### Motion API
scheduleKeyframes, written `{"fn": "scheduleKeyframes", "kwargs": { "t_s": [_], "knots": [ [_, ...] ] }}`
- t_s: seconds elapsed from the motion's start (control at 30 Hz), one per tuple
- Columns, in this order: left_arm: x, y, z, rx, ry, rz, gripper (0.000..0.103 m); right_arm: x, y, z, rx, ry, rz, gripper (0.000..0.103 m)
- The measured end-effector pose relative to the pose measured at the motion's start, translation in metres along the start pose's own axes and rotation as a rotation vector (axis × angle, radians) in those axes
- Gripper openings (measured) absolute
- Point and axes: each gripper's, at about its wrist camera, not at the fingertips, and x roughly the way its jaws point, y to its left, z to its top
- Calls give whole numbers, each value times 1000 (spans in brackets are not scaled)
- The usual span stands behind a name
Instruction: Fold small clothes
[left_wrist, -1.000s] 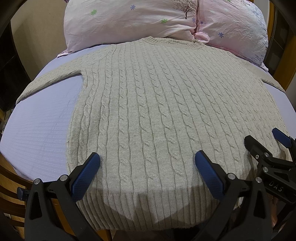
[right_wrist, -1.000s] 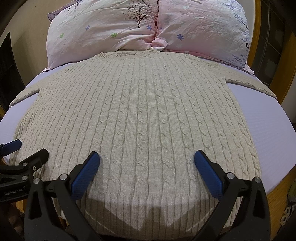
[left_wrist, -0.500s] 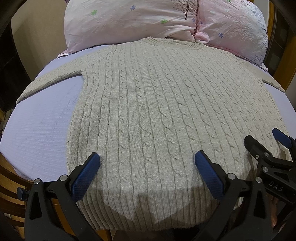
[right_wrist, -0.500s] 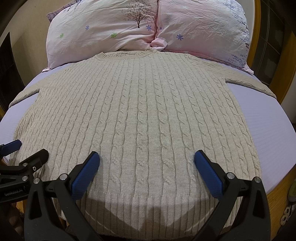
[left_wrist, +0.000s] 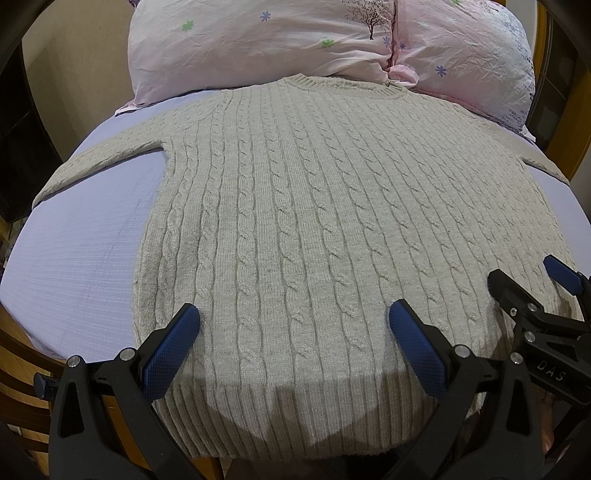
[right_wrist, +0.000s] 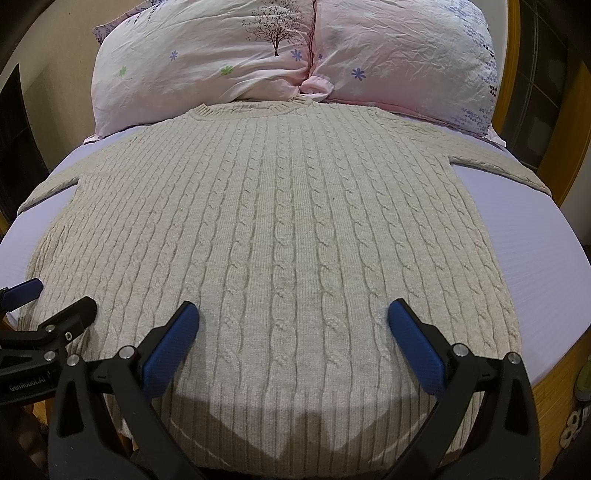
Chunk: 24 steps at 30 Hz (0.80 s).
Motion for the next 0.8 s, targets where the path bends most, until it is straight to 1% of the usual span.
{"fn": "scheduleKeyframes", "kwargs": {
  "t_s": [0.47, 0.57, 0.67, 0.7, 0.73, 0.8],
  "knots": [
    [0, 0, 0, 0, -1, 0, 102, 0, 1, 0, 0, 0, -1, 101],
    [0, 0, 0, 1, -2, 0, 102, 1, 0, 0, -17, 3, 5, 101],
    [0, 0, 0, 8, -6, -2, 102, 3, -6, 1, -76, -28, 60, 101],
    [0, 1, 1, 11, -9, -6, 102, 2, -12, 1, -127, -45, 113, 101],
    [1, 1, 1, 16, -11, -8, 102, 1, -19, 3, -137, -41, 146, 101],
    [1, 2, 4, 35, -17, -18, 102, -3, -42, 13, -92, -49, 196, 101]
  ]
}}
